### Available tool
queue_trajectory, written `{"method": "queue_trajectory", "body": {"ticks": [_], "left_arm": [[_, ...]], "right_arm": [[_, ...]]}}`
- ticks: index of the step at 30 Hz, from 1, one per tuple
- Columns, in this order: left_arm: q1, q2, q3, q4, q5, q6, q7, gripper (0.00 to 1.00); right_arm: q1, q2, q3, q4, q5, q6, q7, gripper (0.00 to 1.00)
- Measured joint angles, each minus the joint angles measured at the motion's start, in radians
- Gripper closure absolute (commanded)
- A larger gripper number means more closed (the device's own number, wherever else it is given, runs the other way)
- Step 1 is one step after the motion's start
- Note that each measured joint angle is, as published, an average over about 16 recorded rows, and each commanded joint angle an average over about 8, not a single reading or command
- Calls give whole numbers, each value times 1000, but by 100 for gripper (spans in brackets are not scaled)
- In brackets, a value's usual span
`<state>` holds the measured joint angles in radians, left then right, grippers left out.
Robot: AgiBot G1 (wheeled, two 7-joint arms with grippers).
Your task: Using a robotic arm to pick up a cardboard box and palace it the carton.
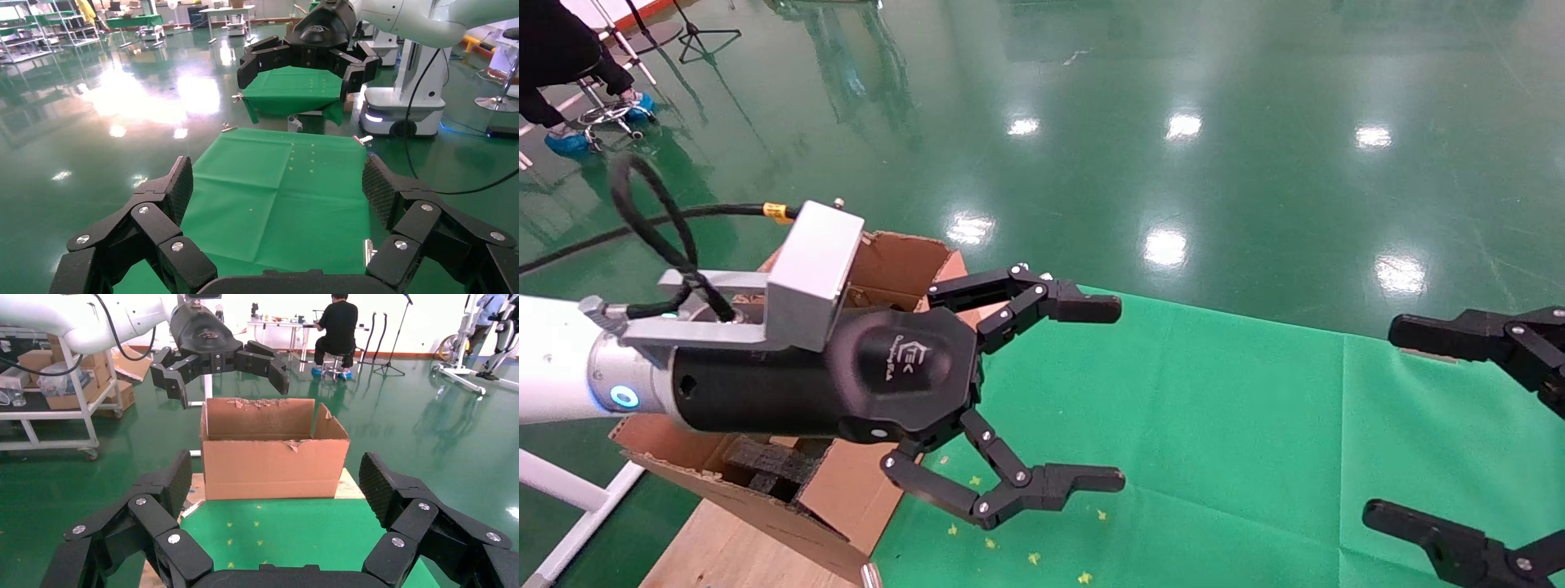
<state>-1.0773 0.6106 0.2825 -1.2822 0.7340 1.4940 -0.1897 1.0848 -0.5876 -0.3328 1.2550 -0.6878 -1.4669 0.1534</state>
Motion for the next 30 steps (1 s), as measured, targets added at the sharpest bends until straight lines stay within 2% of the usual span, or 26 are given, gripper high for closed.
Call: {"method": "queue_trajectory", "body": {"ticks": [30], "left_arm": [[-1,0,1,0,1,0,0,0]], "right_arm": [[0,0,0,0,0,0,0,0]]}}
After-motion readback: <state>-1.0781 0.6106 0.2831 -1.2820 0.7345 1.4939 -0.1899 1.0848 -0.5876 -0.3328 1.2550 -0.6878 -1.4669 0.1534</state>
